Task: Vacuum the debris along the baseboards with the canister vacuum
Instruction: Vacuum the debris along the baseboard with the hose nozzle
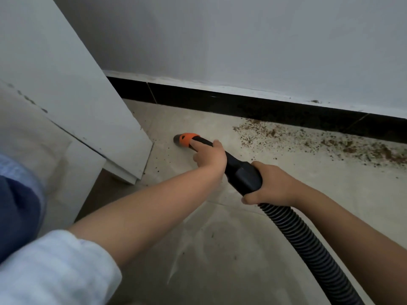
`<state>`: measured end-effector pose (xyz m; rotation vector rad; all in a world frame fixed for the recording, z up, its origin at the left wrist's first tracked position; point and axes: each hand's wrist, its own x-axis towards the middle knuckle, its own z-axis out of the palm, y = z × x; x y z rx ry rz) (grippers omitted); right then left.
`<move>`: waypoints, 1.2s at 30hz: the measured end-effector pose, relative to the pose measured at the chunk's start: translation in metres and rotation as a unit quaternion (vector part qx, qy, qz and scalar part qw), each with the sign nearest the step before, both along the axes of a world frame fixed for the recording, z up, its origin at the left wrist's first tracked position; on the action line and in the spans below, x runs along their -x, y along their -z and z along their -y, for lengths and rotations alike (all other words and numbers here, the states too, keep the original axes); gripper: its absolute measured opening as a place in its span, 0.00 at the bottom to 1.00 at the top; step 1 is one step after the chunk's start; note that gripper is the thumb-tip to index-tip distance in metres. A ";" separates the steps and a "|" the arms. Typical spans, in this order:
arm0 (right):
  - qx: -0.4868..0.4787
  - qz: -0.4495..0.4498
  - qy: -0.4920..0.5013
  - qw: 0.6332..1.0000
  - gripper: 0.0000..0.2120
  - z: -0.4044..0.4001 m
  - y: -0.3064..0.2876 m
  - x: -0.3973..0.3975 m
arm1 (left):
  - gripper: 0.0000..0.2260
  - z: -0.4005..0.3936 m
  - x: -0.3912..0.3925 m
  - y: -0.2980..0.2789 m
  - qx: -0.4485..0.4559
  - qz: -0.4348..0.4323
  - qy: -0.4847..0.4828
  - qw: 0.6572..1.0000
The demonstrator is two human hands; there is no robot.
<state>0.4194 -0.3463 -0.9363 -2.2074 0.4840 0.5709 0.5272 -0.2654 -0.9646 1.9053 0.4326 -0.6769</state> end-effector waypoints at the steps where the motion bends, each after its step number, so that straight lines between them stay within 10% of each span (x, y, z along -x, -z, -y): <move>1: 0.004 -0.001 -0.004 1.000 0.22 0.000 -0.004 0.001 | 0.29 0.000 0.002 -0.001 0.006 -0.004 -0.009 1.000; 14: 0.011 0.027 0.067 0.997 0.22 -0.015 0.017 -0.019 | 0.31 -0.001 -0.028 -0.008 0.025 -0.009 0.102 0.994; 36: -0.024 0.002 -0.039 0.999 0.23 -0.008 0.010 -0.057 | 0.31 -0.027 -0.037 -0.016 0.032 -0.003 -0.030 0.999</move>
